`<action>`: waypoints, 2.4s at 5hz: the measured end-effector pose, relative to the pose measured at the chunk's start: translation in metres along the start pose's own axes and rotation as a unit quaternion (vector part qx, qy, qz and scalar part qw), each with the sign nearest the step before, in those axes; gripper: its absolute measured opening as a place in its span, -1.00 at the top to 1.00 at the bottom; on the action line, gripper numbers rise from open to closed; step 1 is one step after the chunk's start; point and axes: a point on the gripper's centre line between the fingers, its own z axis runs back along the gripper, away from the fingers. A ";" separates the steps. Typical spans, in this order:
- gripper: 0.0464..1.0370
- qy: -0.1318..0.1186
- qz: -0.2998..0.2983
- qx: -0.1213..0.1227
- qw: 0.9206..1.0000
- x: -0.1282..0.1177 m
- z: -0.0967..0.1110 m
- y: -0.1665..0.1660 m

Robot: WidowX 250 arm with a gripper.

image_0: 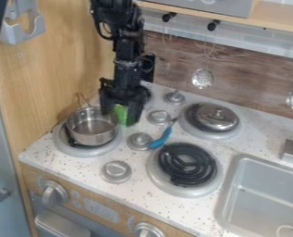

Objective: Switch pot to right burner

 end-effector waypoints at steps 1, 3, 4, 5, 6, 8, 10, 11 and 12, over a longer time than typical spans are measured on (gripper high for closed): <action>-0.93 0.020 0.008 0.023 0.999 -0.009 -0.008 0.006; -0.86 0.076 0.015 0.038 0.996 -0.010 -0.034 0.014; -0.36 0.079 0.022 0.038 0.996 -0.010 -0.033 0.014; 0.27 0.073 0.018 0.036 0.997 -0.008 -0.034 0.014; 0.73 0.070 0.014 0.033 0.997 -0.008 -0.035 0.013; 0.95 0.054 0.006 0.000 0.999 -0.010 -0.031 0.000; 0.97 -0.043 0.053 -0.099 0.993 -0.005 0.022 -0.048; 0.97 -0.029 0.044 -0.118 0.992 -0.007 0.017 -0.091; 0.97 -0.019 -0.006 -0.122 0.992 -0.009 0.011 -0.125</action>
